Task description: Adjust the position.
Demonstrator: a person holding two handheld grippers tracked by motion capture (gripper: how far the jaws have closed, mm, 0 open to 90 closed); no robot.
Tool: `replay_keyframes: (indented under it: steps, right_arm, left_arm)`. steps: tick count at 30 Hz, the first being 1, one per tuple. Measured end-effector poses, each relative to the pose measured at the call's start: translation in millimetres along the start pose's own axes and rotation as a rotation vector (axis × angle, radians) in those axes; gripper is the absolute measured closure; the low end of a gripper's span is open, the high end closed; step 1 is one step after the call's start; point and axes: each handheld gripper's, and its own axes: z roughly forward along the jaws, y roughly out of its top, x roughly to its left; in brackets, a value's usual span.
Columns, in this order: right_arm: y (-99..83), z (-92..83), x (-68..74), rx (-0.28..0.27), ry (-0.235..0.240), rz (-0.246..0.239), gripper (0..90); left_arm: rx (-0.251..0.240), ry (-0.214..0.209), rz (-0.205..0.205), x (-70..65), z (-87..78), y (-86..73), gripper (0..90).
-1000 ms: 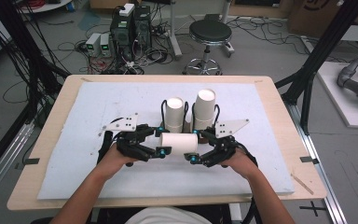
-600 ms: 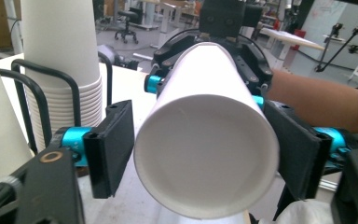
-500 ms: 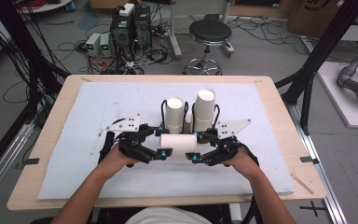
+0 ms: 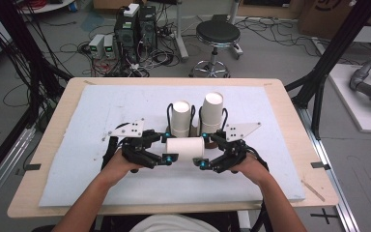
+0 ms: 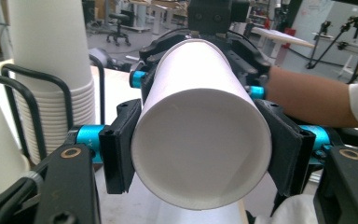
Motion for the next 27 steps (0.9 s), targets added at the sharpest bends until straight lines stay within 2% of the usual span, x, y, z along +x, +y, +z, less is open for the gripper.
replay_keyframes:
  steps: [3,5,10,14,21,23,27]
  right_arm:
    - [0.2,0.7,0.2,-0.011,-0.005,0.000,21.0]
    - [1.2,0.1,0.9,-0.020,0.010,-0.022,28.0]
    - [2.1,-4.5,1.3,-0.025,0.006,-0.060,34.8]
    - [2.3,-7.2,1.4,-0.023,0.010,-0.065,38.8]
    - [2.6,-7.4,1.4,-0.018,0.013,-0.076,40.2]
    - [2.6,-7.6,1.2,-0.019,0.010,-0.075,40.2]
    - [2.4,-8.0,0.7,0.022,-0.011,-0.089,40.3]
  left_arm:
    - [-0.008,-0.003,0.001,-0.3,0.6,-0.3,35.6]
    - [-0.006,-0.008,0.000,-0.4,1.5,-1.4,35.9]
    - [0.009,-0.013,0.000,0.3,3.2,-3.4,36.3]
    - [0.016,-0.005,-0.002,0.3,3.8,-3.9,35.9]
    - [0.023,-0.002,0.001,0.4,3.6,-3.9,35.2]
    - [0.021,0.014,0.004,0.0,2.4,-2.8,34.6]
    - [0.007,0.036,-0.003,1.9,-3.8,-0.7,29.9]
